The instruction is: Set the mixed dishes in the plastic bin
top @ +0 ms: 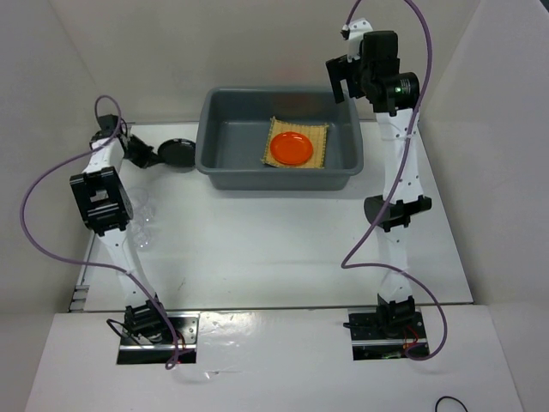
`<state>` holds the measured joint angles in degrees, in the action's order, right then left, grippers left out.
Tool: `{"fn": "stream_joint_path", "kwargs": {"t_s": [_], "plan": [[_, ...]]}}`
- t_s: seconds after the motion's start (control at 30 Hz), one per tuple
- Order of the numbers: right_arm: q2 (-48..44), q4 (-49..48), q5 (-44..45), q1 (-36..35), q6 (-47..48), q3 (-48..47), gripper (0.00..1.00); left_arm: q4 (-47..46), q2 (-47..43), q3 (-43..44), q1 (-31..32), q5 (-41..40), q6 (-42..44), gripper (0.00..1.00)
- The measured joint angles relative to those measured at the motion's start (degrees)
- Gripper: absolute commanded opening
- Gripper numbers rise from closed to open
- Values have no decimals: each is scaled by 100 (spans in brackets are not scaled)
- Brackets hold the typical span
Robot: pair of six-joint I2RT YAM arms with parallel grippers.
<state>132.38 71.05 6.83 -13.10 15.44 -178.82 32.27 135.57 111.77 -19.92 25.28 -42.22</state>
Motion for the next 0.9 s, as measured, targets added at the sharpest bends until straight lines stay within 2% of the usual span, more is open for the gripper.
{"fn": "stream_joint_path", "kwargs": {"t_s": [0.2, 0.33, 0.47, 0.57, 0.67, 0.77, 0.9], "plan": [[-81, 57, -11, 2, -7, 0, 98, -39, -953, 389, -22, -841, -1102, 0], [-157, 114, -13, 2, -17, 0, 98, -63, -1263, 1429, 190, -1209, -1499, 0], [-282, 131, 7, 2, -17, 0, 98, 13, -1263, 2444, 734, -1217, -1657, 0], [-393, 155, 37, 2, -17, 0, 98, 391, -680, 3801, 1268, -988, -1624, 0], [-507, 168, 87, 2, -50, 0, 98, 566, 597, 5866, 1818, -428, -1646, 0], [-619, 188, 142, 2, -61, 0, 98, 721, 1353, 6323, 2341, 28, -1650, 0], [-769, 210, 164, 2, -63, 0, 98, 1176, 2055, 6356, 2894, 140, -1624, 0]]}}
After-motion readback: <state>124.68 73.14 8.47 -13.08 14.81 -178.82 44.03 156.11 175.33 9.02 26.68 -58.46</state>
